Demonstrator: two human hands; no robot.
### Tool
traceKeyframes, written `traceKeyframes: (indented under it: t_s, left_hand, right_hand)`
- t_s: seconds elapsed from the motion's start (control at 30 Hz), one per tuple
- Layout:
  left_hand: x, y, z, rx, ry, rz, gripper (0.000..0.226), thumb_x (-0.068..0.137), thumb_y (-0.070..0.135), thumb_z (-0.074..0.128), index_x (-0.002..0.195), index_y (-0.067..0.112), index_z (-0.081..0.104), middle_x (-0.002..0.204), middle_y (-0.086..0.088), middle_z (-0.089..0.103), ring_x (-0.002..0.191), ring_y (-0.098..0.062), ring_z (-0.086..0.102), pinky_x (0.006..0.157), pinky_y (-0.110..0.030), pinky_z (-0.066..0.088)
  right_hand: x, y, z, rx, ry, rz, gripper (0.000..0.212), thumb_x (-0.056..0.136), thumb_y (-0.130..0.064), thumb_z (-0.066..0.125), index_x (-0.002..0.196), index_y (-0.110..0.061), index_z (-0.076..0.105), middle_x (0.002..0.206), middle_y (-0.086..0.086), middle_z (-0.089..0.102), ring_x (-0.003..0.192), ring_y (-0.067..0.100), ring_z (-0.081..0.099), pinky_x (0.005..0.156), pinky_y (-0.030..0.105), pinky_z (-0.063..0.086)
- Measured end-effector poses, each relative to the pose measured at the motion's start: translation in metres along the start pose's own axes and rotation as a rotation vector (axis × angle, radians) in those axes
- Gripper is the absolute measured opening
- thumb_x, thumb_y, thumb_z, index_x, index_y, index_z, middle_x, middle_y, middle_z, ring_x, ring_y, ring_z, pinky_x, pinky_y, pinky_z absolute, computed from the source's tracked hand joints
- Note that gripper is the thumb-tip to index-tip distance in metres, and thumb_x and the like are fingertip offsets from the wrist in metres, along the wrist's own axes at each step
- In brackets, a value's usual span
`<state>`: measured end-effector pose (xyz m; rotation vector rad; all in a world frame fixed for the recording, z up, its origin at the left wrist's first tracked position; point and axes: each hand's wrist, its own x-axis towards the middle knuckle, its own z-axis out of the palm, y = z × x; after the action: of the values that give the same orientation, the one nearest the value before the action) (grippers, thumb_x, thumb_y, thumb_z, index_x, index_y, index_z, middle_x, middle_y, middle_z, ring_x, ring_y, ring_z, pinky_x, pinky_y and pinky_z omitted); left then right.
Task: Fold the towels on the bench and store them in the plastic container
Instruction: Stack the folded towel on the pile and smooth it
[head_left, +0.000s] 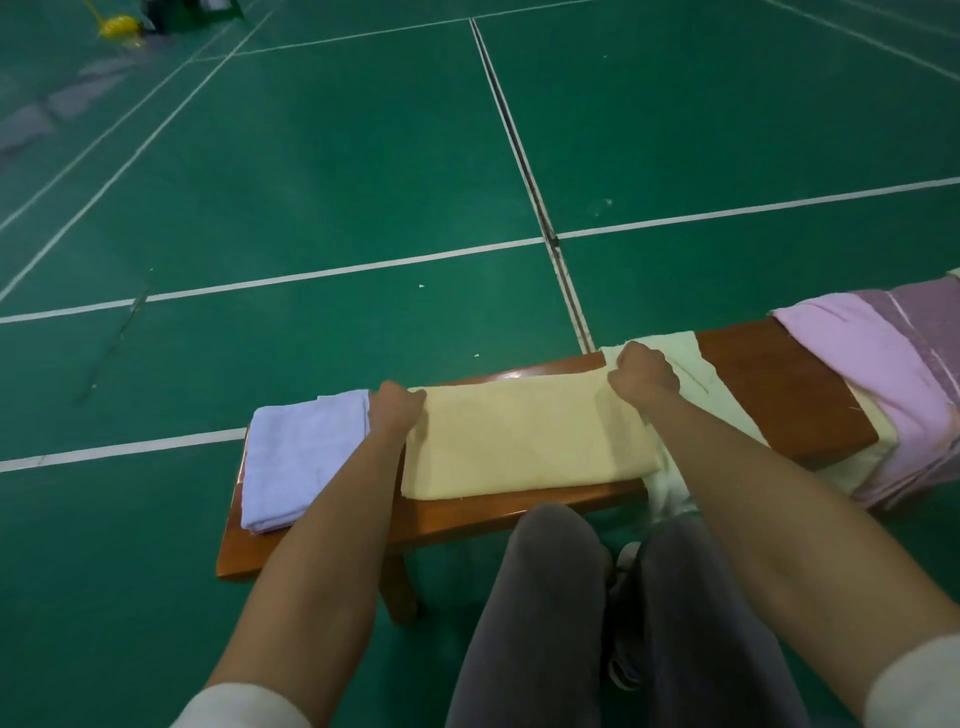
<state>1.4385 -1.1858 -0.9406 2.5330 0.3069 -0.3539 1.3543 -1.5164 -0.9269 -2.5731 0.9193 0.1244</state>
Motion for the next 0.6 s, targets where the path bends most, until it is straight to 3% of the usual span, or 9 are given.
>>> traceKeyframes:
  t_s: [0.1, 0.17, 0.23, 0.27, 0.33, 0.4, 0.5, 0.6]
  left_hand:
    - [0.002, 0.000, 0.002, 0.042, 0.000, -0.032, 0.029, 0.097, 0.021, 0.062, 0.075, 0.008, 0.048, 0.081, -0.006, 0.056, 0.081, -0.024, 0.056, 0.062, -0.028, 0.043]
    - [0.001, 0.003, 0.001, 0.073, -0.051, -0.051, 0.028, 0.096, 0.021, 0.063, 0.077, 0.007, 0.047, 0.086, -0.008, 0.057, 0.085, -0.026, 0.059, 0.067, -0.030, 0.047]
    - [-0.001, 0.008, 0.000, 0.081, -0.134, -0.064, 0.025, 0.097, 0.027, 0.063, 0.098, 0.003, 0.055, 0.095, -0.009, 0.059, 0.102, -0.030, 0.063, 0.079, -0.032, 0.051]
    - [-0.002, 0.010, 0.000, 0.075, -0.168, -0.077, 0.038, 0.097, 0.032, 0.064, 0.119, 0.003, 0.057, 0.108, -0.011, 0.061, 0.114, -0.033, 0.061, 0.088, -0.034, 0.052]
    - [-0.006, 0.012, 0.001, 0.072, -0.256, -0.126, 0.068, 0.096, 0.040, 0.067, 0.147, 0.005, 0.041, 0.139, -0.015, 0.054, 0.128, -0.036, 0.053, 0.102, -0.041, 0.049]
    - [-0.013, 0.011, 0.002, -0.011, -0.325, -0.204, 0.073, 0.093, 0.038, 0.072, 0.149, 0.008, 0.035, 0.135, -0.014, 0.052, 0.116, -0.035, 0.056, 0.091, -0.043, 0.053]
    - [-0.020, 0.012, 0.001, -0.184, -0.365, -0.265, 0.047, 0.093, 0.025, 0.072, 0.127, 0.005, 0.045, 0.101, -0.013, 0.057, 0.078, -0.027, 0.059, 0.077, -0.041, 0.060]
    - [-0.030, 0.017, -0.011, -0.270, -0.418, -0.244, 0.031, 0.086, 0.019, 0.070, 0.110, 0.007, 0.055, 0.090, -0.011, 0.062, 0.071, -0.022, 0.063, 0.055, -0.030, 0.055]
  right_hand:
    - [-0.009, -0.007, 0.008, -0.132, 0.015, -0.063, 0.037, 0.090, -0.011, 0.061, 0.126, -0.010, 0.052, 0.120, 0.013, 0.057, 0.108, 0.033, 0.060, 0.077, 0.037, 0.051]
    - [-0.017, -0.016, 0.011, -0.240, 0.079, -0.156, 0.044, 0.090, -0.010, 0.061, 0.133, -0.009, 0.049, 0.130, 0.014, 0.049, 0.116, 0.033, 0.053, 0.083, 0.041, 0.050]
    - [-0.026, -0.031, 0.016, -0.254, 0.087, -0.240, 0.041, 0.091, -0.007, 0.058, 0.131, -0.008, 0.050, 0.131, 0.014, 0.048, 0.116, 0.032, 0.052, 0.085, 0.040, 0.050]
    - [-0.032, -0.041, 0.021, -0.229, 0.046, -0.267, 0.038, 0.092, -0.007, 0.056, 0.129, -0.008, 0.052, 0.129, 0.014, 0.052, 0.115, 0.032, 0.055, 0.086, 0.040, 0.051]
    - [-0.049, -0.061, 0.031, -0.147, -0.100, -0.326, 0.029, 0.094, -0.009, 0.053, 0.122, -0.010, 0.058, 0.120, 0.012, 0.061, 0.106, 0.030, 0.062, 0.083, 0.038, 0.053]
    - [-0.068, -0.082, 0.045, -0.113, -0.224, -0.427, 0.021, 0.096, -0.015, 0.052, 0.115, -0.012, 0.060, 0.115, 0.010, 0.066, 0.099, 0.028, 0.064, 0.080, 0.037, 0.054]
    - [-0.099, -0.115, 0.065, -0.079, -0.328, -0.545, 0.024, 0.097, -0.028, 0.058, 0.117, -0.015, 0.060, 0.116, 0.009, 0.065, 0.097, 0.026, 0.062, 0.083, 0.039, 0.054]
    - [-0.122, -0.141, 0.078, 0.016, -0.476, -0.527, 0.045, 0.096, -0.034, 0.065, 0.133, -0.014, 0.050, 0.119, 0.010, 0.062, 0.088, 0.025, 0.061, 0.073, 0.039, 0.061]
